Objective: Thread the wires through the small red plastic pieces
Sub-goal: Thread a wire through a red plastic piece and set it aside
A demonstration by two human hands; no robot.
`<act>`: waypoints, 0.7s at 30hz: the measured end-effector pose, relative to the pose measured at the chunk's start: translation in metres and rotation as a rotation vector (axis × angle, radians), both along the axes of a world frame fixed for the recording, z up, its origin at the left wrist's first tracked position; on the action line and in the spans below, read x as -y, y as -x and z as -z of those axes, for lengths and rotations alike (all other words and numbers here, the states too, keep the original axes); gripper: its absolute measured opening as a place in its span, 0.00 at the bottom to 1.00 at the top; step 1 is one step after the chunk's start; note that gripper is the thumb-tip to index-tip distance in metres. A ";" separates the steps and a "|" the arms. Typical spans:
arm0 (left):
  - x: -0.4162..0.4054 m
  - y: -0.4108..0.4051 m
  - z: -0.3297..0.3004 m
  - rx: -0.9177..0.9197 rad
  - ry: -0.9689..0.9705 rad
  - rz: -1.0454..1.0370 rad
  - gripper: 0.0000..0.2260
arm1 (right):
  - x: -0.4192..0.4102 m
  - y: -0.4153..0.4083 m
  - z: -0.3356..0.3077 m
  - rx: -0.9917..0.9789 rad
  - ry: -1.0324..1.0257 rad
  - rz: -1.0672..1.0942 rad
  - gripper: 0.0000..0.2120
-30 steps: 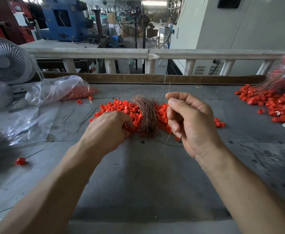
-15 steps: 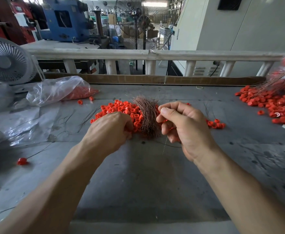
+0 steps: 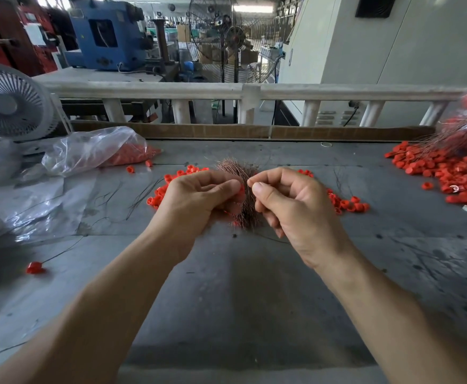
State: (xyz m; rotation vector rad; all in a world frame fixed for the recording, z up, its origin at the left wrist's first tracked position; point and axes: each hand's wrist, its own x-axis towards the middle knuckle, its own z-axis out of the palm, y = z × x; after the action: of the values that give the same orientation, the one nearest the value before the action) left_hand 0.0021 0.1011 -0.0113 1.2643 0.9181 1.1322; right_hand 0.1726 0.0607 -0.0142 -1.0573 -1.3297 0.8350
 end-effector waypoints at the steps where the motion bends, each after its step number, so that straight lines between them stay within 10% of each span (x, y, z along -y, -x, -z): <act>1: 0.001 -0.002 0.001 0.051 0.026 0.016 0.07 | 0.000 0.001 0.001 0.033 -0.020 0.012 0.06; 21: 0.004 -0.005 -0.002 0.162 -0.045 0.068 0.10 | 0.003 0.000 0.001 0.229 -0.144 0.116 0.07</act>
State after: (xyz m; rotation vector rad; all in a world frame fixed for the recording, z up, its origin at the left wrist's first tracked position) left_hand 0.0071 0.0974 -0.0091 1.2117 0.7274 1.1885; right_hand 0.1726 0.0576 -0.0148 -1.1285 -1.4812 0.5346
